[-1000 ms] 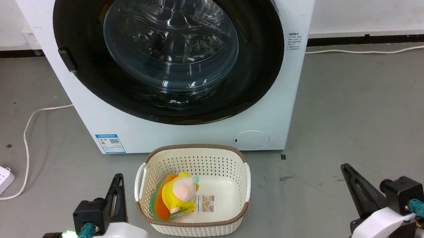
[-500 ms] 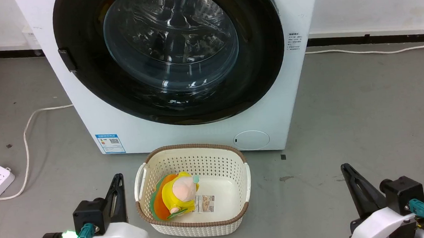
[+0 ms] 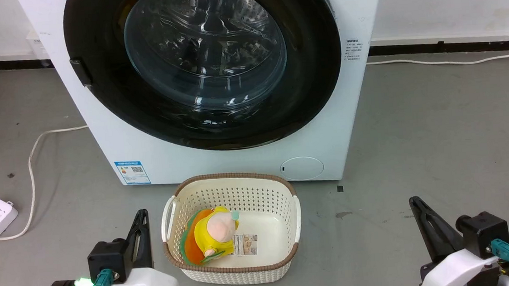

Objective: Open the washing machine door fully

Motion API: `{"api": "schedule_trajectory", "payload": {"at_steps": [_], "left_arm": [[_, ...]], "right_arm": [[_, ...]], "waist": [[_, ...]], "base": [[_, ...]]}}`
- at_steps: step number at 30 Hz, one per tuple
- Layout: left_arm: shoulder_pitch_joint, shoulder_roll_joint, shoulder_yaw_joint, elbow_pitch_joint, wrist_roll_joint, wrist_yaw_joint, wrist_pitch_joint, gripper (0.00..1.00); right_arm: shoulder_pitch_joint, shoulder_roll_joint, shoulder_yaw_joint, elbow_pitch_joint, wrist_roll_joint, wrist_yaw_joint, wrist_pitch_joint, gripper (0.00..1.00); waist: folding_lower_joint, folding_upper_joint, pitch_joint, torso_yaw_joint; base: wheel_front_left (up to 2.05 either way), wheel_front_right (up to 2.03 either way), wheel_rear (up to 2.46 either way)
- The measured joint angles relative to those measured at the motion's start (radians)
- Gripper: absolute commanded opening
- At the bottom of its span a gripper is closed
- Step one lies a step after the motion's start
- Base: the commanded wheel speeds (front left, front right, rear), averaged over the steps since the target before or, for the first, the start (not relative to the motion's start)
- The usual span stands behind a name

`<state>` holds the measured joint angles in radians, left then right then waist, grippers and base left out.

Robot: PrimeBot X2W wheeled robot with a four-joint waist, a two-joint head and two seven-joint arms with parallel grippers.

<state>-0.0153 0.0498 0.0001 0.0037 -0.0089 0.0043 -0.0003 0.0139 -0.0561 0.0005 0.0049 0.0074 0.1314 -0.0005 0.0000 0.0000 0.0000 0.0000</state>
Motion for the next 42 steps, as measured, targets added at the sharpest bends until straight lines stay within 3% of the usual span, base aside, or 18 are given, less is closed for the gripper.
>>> {"api": "schedule_trajectory", "payload": {"at_steps": [30,31,42], "left_arm": [[0.0,0.0,0.0,0.0,0.0,0.0,0.0,0.0],[0.0,0.0,0.001,0.0,-0.002,0.001,0.0,1.0],[0.0,0.0,-0.004,0.001,-0.003,0.003,-0.009,1.0]], "right_arm": [[0.0,0.0,0.0,0.0,0.0,0.0,0.0,0.0],[0.001,0.0,0.001,0.0,0.001,0.0,0.0,1.0],[0.001,0.0,0.001,0.002,0.012,0.0,-0.008,1.0]], "waist": [[0.0,0.0,0.0,0.0],[0.0001,0.0,0.0,0.0],[0.0,0.0,0.0,-0.001]], "base": [[0.0,0.0,0.0],[0.0,0.0,0.0],[0.0,0.0,0.0]]}}
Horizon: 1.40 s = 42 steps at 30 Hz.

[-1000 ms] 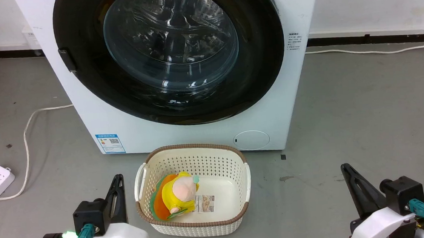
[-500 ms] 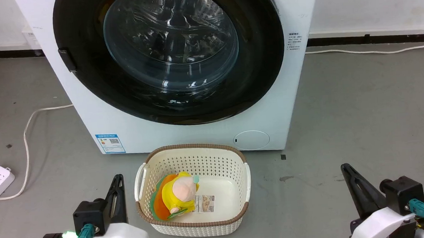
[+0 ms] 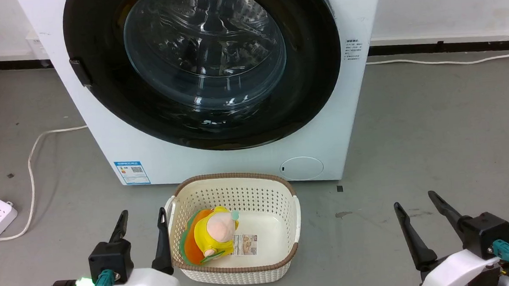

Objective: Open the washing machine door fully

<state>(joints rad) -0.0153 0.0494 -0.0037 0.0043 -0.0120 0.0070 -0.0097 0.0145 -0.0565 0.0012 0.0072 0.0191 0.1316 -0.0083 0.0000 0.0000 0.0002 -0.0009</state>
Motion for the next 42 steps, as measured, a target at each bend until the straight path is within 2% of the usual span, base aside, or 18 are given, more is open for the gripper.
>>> {"api": "schedule_trajectory", "payload": {"at_steps": [17,26,39,40,41,42], "left_arm": [[-0.002,0.0,-0.019,-0.006,-0.002,0.018,-0.034,1.0],[-0.023,0.0,-0.037,-0.019,-0.009,0.03,-0.053,1.0],[-0.066,0.0,-0.059,-0.058,-0.022,0.049,-0.081,1.0],[-0.07,0.0,-0.061,-0.06,-0.025,0.053,-0.081,1.0],[-0.072,0.0,-0.064,-0.062,-0.029,0.055,-0.085,1.0],[-0.072,0.0,-0.066,-0.063,-0.033,0.056,-0.088,1.0]], "right_arm": [[-0.019,0.0,-0.013,0.001,0.034,0.0,-0.034,1.0],[-0.117,-0.021,-0.005,0.01,0.065,0.0,-0.048,1.0],[-0.29,-0.045,-0.026,0.021,0.183,0.0,-0.026,1.0],[-0.303,-0.046,-0.03,0.024,0.191,0.0,-0.019,0.4],[-0.316,-0.046,-0.036,0.029,0.196,0.0,-0.017,0.0],[-0.329,-0.046,-0.043,0.034,0.2,0.0,-0.017,0.0]], "waist": [[0.0,0.0,0.035,0.008],[0.0001,0.0,0.088,0.02],[0.0001,0.0,0.163,0.049],[0.0001,0.0,0.168,0.051],[0.0002,0.0,0.173,0.053],[0.0002,0.0,0.178,0.055]], "base": [[0.0,0.0,0.0],[0.0,0.0,0.0],[0.0,0.0,0.0],[0.0,0.0,0.0],[0.0,0.0,0.0],[0.0,0.0,0.0]]}}
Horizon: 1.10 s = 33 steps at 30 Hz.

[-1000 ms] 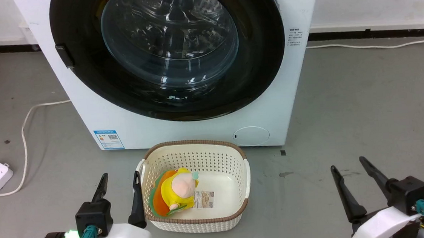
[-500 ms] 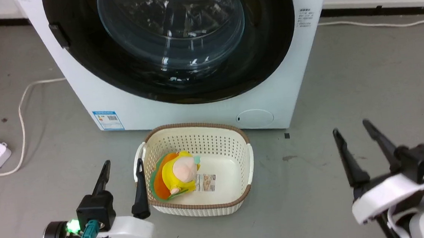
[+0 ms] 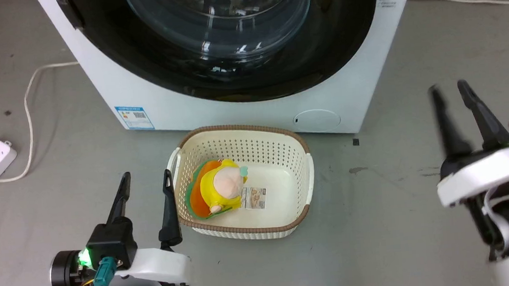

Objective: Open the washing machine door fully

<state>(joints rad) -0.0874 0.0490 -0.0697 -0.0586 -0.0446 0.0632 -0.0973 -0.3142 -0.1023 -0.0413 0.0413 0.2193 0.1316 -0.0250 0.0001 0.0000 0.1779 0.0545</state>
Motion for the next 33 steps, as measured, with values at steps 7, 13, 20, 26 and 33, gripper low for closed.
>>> {"api": "schedule_trajectory", "payload": {"at_steps": [7,13,20,26,33], "left_arm": [[-0.017,0.0,-0.015,-0.007,-0.003,0.006,-0.013,1.0],[-0.025,0.0,-0.019,-0.014,-0.003,0.009,-0.027,1.0],[-0.042,0.0,-0.035,-0.027,-0.011,0.02,-0.039,1.0],[-0.063,0.0,-0.051,-0.037,-0.021,0.032,-0.054,1.0],[-0.076,0.0,-0.062,-0.043,-0.039,0.05,-0.067,1.0]], "right_arm": [[-0.092,0.007,-0.05,0.046,0.063,0.0,0.029,0.0],[-0.181,0.01,-0.091,0.099,0.11,0.0,0.063,0.0],[-0.306,0.019,-0.126,0.161,0.192,0.0,0.116,0.0],[-0.409,0.031,-0.174,0.225,0.291,0.0,0.193,0.0],[-0.526,0.037,-0.258,0.34,0.351,0.0,0.281,0.0]], "waist": [[0.0,0.0,0.031,0.014],[-0.0001,0.0,0.061,0.026],[-0.0001,0.0,0.099,0.042],[0.0,0.0,0.133,0.061],[-0.0001,0.0,0.169,0.083]], "base": [[0.0,0.0,0.0],[0.0,0.0,0.0],[0.0,0.0,0.0],[0.0,0.0,0.0],[0.0,0.0,0.0]]}}
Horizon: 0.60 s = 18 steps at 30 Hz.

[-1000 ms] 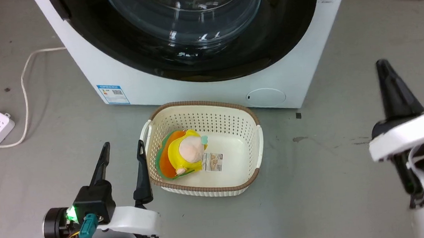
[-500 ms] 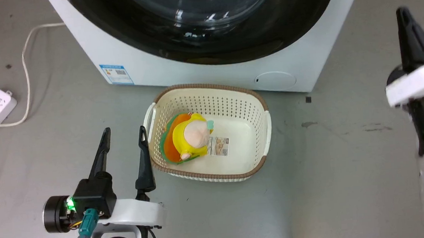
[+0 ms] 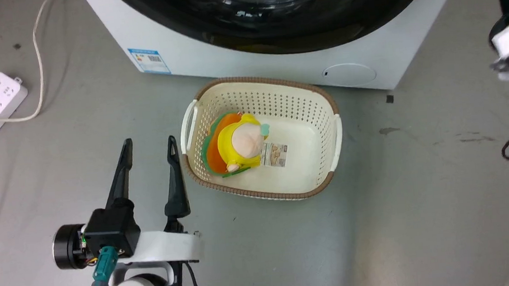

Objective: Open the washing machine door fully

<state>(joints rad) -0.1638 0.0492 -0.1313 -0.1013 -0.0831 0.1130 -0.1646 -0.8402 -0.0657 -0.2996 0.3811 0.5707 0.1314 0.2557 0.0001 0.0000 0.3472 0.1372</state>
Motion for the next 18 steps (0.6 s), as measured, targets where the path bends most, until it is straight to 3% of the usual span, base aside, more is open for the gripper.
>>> {"api": "schedule_trajectory", "payload": {"at_steps": [18], "left_arm": [[-0.046,0.0,-0.048,-0.03,-0.018,0.029,-0.039,1.0]], "right_arm": [[-0.382,-0.045,-0.209,0.32,0.012,0.0,0.263,0.0]], "waist": [[0.0,0.0,0.101,0.049]], "base": [[0.0,0.0,0.0]]}}
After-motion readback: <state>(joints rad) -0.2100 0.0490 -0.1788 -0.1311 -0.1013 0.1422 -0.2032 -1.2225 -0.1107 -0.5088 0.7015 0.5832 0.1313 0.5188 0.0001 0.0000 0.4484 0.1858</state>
